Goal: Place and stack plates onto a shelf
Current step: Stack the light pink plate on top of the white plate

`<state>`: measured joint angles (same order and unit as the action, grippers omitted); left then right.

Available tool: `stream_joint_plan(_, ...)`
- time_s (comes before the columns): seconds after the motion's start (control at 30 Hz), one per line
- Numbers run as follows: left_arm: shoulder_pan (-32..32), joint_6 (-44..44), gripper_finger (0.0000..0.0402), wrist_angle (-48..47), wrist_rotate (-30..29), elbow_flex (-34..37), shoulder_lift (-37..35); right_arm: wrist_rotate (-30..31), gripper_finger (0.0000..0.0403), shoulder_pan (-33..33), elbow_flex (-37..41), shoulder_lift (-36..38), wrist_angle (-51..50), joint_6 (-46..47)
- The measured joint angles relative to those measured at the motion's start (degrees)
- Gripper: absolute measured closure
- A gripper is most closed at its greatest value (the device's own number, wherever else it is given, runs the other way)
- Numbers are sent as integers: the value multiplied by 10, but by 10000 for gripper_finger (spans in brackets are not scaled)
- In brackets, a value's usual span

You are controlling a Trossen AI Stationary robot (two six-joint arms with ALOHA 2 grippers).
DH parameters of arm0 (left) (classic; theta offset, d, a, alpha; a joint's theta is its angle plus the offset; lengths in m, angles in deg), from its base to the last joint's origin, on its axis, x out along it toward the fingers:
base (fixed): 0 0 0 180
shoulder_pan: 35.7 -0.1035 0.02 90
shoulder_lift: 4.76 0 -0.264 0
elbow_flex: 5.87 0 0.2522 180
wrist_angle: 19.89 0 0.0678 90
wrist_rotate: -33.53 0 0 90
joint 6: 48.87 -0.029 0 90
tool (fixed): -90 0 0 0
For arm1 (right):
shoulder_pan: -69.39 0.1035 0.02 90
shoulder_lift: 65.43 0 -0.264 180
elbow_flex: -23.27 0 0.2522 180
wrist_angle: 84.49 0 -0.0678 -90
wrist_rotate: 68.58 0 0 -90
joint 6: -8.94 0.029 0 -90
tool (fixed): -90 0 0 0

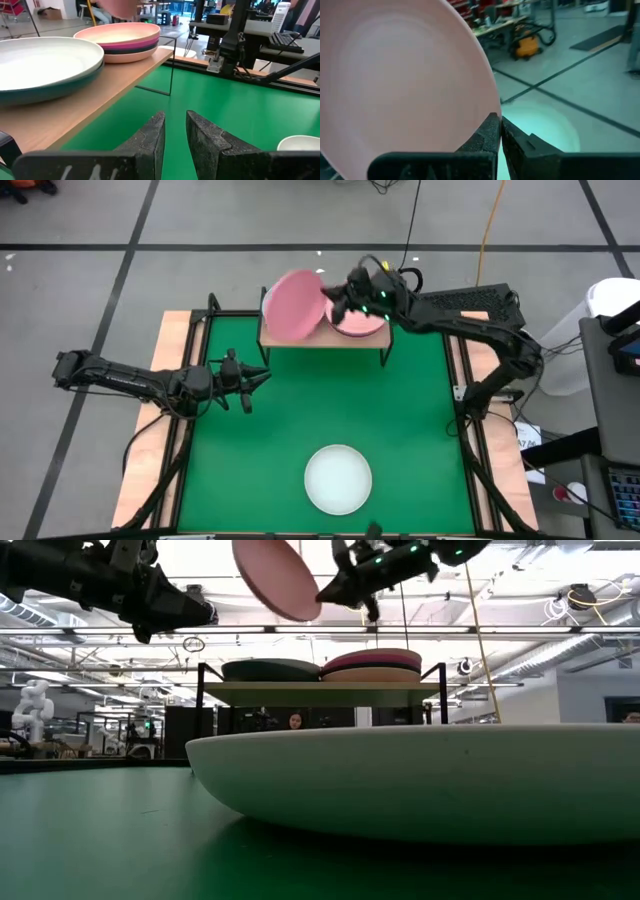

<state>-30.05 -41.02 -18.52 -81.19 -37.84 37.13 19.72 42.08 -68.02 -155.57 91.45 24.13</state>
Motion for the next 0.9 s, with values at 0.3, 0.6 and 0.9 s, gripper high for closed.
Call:
stream_joint_plan(0.3, 0, -1, 319, -1, 0, 0, 0, -44, 403, -80, -61, -92, -36, 71)
stream_joint_plan(0.6, 0, -3, 319, -1, 2, 0, 0, -105, 392, -81, -62, -117, -39, 52)
stream_joint_plan(0.9, 0, 2, 319, 0, 2, 0, 0, -85, 353, -79, -62, -117, -39, 47)
